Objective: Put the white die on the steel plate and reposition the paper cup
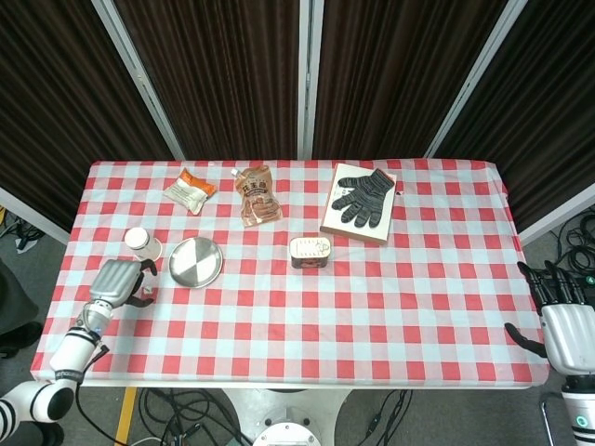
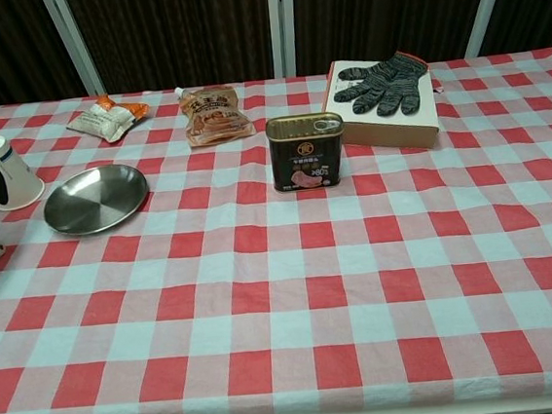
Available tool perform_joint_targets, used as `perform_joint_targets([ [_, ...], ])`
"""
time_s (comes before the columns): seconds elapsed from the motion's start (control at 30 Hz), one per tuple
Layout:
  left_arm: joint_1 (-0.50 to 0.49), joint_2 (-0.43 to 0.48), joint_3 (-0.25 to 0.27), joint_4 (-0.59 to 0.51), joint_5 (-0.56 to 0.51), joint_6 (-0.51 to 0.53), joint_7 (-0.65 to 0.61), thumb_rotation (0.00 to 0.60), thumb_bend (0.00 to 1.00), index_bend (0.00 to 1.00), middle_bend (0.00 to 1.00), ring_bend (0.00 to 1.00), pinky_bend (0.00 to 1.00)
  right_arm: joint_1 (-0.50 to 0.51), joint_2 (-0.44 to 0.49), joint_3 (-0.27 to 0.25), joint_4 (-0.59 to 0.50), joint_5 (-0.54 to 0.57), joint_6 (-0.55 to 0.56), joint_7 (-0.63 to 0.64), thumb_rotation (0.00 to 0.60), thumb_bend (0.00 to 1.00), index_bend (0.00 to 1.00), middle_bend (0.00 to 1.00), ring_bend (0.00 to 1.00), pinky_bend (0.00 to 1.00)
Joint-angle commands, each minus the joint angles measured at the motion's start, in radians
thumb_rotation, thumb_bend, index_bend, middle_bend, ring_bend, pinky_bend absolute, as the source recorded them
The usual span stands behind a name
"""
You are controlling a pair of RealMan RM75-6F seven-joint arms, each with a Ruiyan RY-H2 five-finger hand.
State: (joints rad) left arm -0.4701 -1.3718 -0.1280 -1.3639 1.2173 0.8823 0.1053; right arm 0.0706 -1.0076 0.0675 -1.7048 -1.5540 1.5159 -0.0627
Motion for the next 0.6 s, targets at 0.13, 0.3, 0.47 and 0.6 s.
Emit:
perform_joint_targets([
  [0.13, -0.019, -0.057, 0.010, 0.093, -0.062, -0.038, 0.019, 0.600, 0.22, 0.43, 0.86, 0.87, 1.00, 0.003, 0.000, 0.001, -0.002, 0.011, -0.010, -0.001, 0.600, 0.09, 0.04, 0.21, 0.00, 0.09],
  [0.3, -0.018, -0.069, 0.024, 0.109, -0.073, -0.057, 0.000, 0.600, 0.24, 0.43, 0.86, 0.87, 1.00, 0.005, -0.004, 0.001, 0.002, 0.016, -0.016, 0.000, 0.600, 0.09, 0.04, 0.21, 0.00, 0.09],
  [0.47, -0.028, -0.082, 0.026, 0.135, -0.080, -0.069, -0.003, 0.600, 0.26, 0.44, 0.86, 0.87, 1.00, 0.010, -0.005, 0.002, 0.002, 0.020, -0.023, 0.000, 0.600, 0.09, 0.04, 0.21, 0.00, 0.09],
  [0.6, -0.033, -0.097, 0.029, 0.163, -0.099, -0.075, 0.014, 0.600, 0.27, 0.46, 0.86, 0.87, 1.00, 0.009, -0.005, 0.002, 0.004, 0.025, -0.024, 0.003, 0.600, 0.09, 0.04, 0.21, 0.00, 0.09],
])
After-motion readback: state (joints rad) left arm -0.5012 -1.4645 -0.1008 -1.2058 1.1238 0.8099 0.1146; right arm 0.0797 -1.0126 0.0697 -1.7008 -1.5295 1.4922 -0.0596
